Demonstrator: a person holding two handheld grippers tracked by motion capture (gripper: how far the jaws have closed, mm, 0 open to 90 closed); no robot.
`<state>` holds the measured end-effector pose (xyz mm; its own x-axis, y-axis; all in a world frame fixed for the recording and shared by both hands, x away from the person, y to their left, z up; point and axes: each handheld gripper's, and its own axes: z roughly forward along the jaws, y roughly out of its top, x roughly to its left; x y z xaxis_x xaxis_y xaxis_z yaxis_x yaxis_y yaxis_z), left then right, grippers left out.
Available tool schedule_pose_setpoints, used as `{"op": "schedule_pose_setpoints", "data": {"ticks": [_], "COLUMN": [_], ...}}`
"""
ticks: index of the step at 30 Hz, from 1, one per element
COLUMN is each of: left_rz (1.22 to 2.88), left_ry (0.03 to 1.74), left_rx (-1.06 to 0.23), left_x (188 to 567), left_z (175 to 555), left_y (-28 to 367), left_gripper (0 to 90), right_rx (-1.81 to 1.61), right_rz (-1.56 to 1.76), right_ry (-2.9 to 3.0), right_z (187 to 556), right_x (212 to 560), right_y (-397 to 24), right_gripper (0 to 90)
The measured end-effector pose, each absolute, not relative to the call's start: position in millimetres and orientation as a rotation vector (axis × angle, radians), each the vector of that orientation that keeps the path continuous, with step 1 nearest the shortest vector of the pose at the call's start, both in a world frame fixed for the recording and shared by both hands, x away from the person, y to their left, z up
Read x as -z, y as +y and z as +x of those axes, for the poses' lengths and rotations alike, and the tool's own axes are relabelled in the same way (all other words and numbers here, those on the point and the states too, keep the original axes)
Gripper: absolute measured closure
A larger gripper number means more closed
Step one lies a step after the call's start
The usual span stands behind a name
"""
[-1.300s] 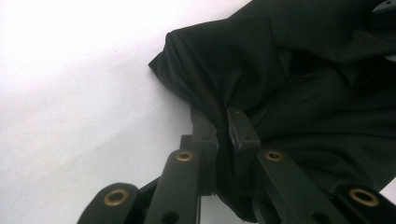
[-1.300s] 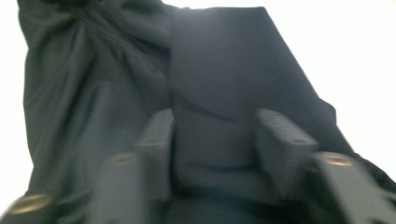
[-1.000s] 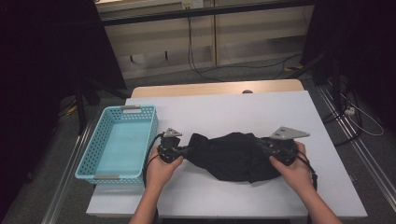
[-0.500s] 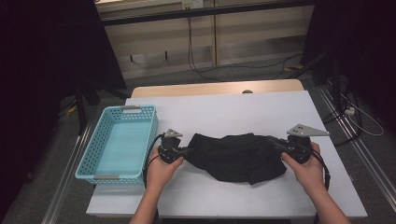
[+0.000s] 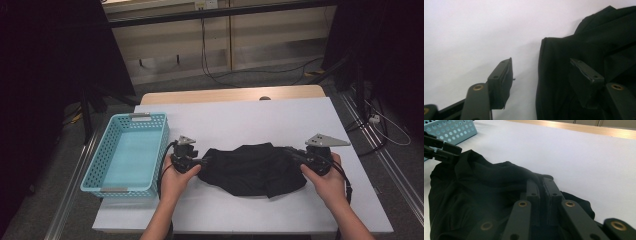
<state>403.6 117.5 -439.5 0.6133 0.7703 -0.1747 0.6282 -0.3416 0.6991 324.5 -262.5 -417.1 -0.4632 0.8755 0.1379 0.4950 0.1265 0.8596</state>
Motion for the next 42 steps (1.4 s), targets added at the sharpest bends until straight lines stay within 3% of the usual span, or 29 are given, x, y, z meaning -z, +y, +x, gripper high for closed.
{"op": "schedule_pose_setpoints", "data": {"ticks": [2, 5, 14, 25, 40, 42], "left_rz": [2.085, 2.083, 2.072, 1.945, 1.933, 1.929], "left_ry": [1.100, 1.095, 1.082, 1.125, 1.131, 1.133], "left_rx": [-0.247, -0.251, -0.231, -0.279, -0.307, -0.318], "left_x": [445.7, 451.6, 444.3, 423.2, 417.4, 414.9], "left_z": [405.5, 406.9, 405.6, 401.0, 398.9, 398.9], "left_y": [115.3, 114.1, 114.1, 140.1, 144.6, 146.8], "left_gripper": [41.1, 55.7, 84.1, 86.0, 86.0, 86.0], "right_rx": [-1.284, -1.283, -1.277, -1.264, -1.317, -1.307], "right_rz": [1.324, 1.328, 1.324, 1.374, 1.302, 1.303], "right_ry": [2.009, 2.013, 2.024, 1.976, 2.063, 2.086], "right_z": [324.4, 324.4, 325.3, 328.4, 325.0, 327.2], "right_x": [417.4, 417.8, 418.4, 420.1, 419.0, 422.8], "right_y": [-262.4, -262.4, -258.9, -271.8, -260.9, -259.3], "right_gripper": [83.8, 83.3, 82.4, 81.8, 37.1, 38.5]}}
